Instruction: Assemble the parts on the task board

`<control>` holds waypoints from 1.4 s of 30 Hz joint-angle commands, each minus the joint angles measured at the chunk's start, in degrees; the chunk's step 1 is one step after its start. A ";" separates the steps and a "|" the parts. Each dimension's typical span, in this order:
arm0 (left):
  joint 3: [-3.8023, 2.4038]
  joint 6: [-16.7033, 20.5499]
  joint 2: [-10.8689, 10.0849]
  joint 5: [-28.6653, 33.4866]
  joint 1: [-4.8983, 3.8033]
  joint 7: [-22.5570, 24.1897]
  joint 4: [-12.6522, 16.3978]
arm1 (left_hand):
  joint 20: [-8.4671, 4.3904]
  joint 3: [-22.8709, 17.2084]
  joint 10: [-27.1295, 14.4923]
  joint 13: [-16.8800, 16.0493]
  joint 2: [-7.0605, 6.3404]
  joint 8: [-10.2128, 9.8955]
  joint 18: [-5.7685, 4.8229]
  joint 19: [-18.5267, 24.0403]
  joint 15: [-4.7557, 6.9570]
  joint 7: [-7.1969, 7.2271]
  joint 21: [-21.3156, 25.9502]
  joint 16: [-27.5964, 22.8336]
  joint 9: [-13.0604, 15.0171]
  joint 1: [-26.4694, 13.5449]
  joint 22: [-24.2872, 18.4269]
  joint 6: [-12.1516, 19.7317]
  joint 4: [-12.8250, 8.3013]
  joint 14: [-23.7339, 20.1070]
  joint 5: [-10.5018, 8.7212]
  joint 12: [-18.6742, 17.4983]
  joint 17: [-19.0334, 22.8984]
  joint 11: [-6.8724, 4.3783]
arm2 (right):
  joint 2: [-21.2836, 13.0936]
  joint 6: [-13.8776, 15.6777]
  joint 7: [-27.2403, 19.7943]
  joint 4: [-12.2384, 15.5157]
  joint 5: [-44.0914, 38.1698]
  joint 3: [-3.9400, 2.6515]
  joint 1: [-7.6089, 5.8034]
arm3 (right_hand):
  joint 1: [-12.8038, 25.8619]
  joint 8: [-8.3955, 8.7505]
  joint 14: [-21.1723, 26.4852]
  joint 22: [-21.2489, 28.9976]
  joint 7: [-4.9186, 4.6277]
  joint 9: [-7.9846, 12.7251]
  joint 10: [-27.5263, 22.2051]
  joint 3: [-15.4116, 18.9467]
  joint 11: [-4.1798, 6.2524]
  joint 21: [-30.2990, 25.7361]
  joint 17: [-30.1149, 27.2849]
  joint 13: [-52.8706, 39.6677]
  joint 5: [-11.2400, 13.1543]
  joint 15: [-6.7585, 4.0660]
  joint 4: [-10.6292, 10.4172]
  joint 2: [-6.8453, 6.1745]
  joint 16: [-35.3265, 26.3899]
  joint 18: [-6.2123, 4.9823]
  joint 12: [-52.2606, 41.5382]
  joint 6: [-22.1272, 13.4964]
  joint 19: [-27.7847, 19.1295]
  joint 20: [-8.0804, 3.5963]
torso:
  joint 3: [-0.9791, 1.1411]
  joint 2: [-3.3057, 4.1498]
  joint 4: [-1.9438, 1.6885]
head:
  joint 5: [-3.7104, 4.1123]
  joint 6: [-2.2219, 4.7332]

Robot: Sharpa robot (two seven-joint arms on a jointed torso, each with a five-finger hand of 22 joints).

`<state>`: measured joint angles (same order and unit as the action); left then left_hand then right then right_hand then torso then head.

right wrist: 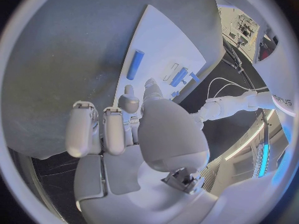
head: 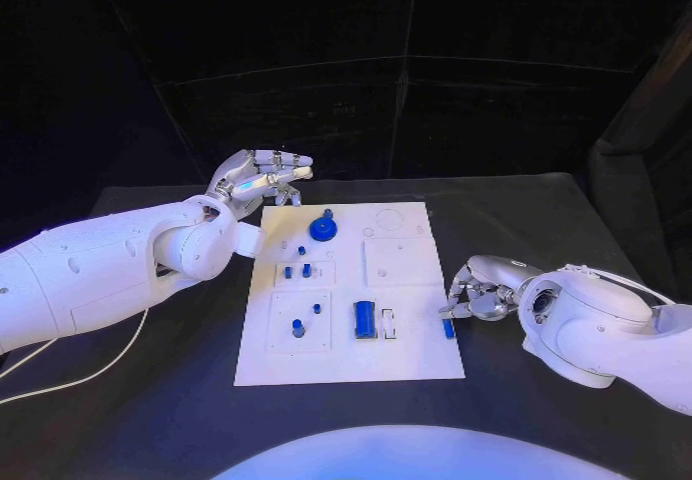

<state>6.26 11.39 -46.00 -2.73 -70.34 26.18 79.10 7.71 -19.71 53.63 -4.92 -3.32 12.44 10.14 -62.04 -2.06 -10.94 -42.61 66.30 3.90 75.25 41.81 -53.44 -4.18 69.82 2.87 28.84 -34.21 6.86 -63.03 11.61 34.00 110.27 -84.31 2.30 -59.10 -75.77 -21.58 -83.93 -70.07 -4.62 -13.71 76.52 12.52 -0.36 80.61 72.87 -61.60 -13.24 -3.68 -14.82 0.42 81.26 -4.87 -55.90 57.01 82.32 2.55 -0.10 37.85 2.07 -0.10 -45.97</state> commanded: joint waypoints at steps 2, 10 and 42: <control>-0.04 -0.70 0.05 0.13 -0.08 0.31 -0.01 | 0.31 -0.11 -0.26 -0.08 0.27 0.27 0.37 0.06 -0.08 -0.08 0.23 0.02 0.03 -0.39 -0.08 0.19 0.13 -0.35 0.18 0.30 -0.01 -0.02 | 0.48 -5.23 2.83 -0.47 -3.60 0.01 -0.01 | 0.70 0.37 -2.97 -0.10 -0.05 -0.09 0.31 0.38 0.23 0.21 -0.03 -0.08 0.33 -0.14 0.09 -0.08 0.23 1.05 0.08 0.32 0.06 -0.05 | -0.06 -0.06 -0.06 | 0.08 0.01; -0.02 -0.77 0.09 0.13 -0.06 0.29 -0.08 | 0.31 -0.11 -0.26 -0.08 0.27 0.27 0.37 0.06 -0.08 -0.08 0.23 0.02 0.03 -0.39 -0.08 0.19 0.13 -0.35 0.18 0.30 -0.01 -0.02 | 1.14 -5.93 3.67 -1.14 -4.59 0.03 0.04 | 0.71 0.39 -2.97 -0.12 -0.04 -0.11 0.30 0.48 0.23 0.22 -0.04 -0.05 0.49 -0.15 0.07 -0.09 0.22 1.05 0.13 0.36 0.07 -0.05 | -0.04 -0.01 -0.10 | 0.10 -0.04; 0.05 -1.09 -0.02 0.13 -0.03 0.13 -0.16 | 0.31 -0.09 -0.27 -0.11 0.35 0.40 0.38 0.03 -0.07 -0.07 0.28 0.12 0.05 -0.55 -0.12 0.14 0.21 -0.31 0.19 0.50 -0.04 -0.03 | 3.97 -11.97 5.05 -2.50 -4.43 0.06 0.51 | -6.73 1.17 -2.95 -0.46 0.39 -0.33 0.11 -1.69 0.76 0.29 0.01 0.19 -0.71 -0.63 4.43 2.79 0.06 1.10 1.00 1.25 0.13 -0.48 | -0.10 -0.03 -0.12 | 0.02 -0.37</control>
<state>6.35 11.00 -46.02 -2.73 -70.30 26.13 78.88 7.71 -19.71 53.64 -4.95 -3.07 12.66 10.14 -62.04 -2.06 -10.94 -42.61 66.30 3.90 74.99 41.77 -53.44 -4.18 69.82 2.87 29.08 -34.22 6.86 -59.21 1.11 38.55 107.79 -88.31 2.22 -58.70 -81.46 -20.60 -84.15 -70.49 -4.56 -14.23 76.85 11.24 0.03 80.60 72.82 -61.48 -14.26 -3.89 -11.01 2.66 81.25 -4.87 -55.13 58.17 82.35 2.51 -0.21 37.83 1.93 -0.07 -46.38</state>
